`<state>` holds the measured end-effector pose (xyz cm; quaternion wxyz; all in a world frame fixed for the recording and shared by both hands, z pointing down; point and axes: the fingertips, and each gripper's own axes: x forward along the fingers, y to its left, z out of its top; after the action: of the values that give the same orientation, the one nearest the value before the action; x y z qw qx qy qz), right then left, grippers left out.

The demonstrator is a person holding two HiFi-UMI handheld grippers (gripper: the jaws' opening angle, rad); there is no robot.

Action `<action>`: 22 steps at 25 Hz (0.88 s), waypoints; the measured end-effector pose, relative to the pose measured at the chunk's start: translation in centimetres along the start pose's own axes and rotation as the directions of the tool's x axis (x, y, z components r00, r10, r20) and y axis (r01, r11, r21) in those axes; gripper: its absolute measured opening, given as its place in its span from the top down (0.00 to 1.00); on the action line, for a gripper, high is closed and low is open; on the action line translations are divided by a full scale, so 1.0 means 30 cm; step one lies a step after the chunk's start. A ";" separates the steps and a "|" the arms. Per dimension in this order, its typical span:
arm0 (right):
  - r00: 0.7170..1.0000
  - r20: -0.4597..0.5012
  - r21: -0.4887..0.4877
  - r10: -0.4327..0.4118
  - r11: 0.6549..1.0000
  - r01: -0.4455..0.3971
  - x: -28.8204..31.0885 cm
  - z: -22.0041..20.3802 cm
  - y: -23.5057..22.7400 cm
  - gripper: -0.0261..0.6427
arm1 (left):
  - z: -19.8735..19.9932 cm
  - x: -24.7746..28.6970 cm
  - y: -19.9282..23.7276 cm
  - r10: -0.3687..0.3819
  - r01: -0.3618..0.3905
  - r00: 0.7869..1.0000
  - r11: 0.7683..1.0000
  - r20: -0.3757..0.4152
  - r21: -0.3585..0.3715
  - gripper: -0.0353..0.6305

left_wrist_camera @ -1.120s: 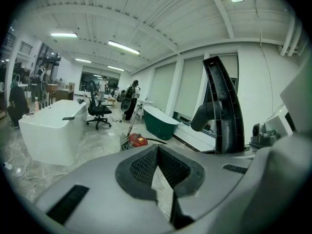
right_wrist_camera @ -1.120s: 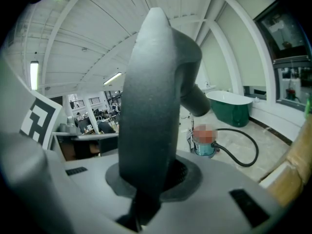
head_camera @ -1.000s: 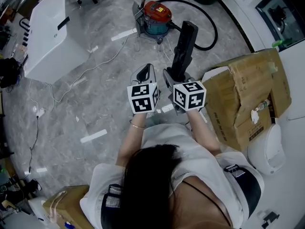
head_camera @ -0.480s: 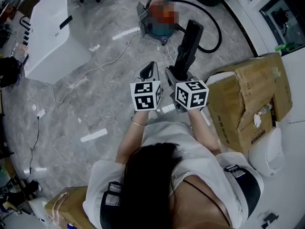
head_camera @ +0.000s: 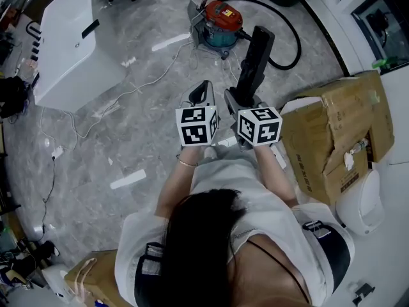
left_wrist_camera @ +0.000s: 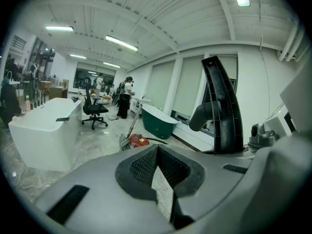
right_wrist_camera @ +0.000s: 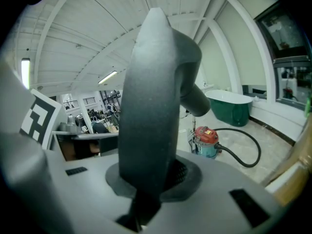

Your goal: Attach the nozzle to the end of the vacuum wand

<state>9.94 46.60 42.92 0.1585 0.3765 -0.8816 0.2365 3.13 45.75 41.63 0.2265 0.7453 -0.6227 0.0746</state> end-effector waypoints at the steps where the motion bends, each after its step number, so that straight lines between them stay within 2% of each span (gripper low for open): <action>1: 1.000 0.000 -0.003 0.000 1.000 0.000 0.002 0.002 0.001 0.87 | 0.002 0.001 0.003 0.000 0.000 1.000 1.000 0.000 0.000 0.94; 15: 1.000 0.019 0.036 -0.018 0.999 0.017 0.025 0.038 -0.027 0.87 | 0.043 0.029 0.028 0.010 -0.010 1.000 1.000 0.007 0.002 0.94; 22: 1.000 0.029 0.026 0.012 1.000 -0.013 0.078 0.118 -0.038 0.87 | 0.093 0.083 0.049 0.024 -0.024 1.000 1.000 0.016 -0.013 0.94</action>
<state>8.86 42.64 41.38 0.1394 0.3764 -0.8829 0.2436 1.77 42.13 40.50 0.2250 0.7370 -0.6338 0.0672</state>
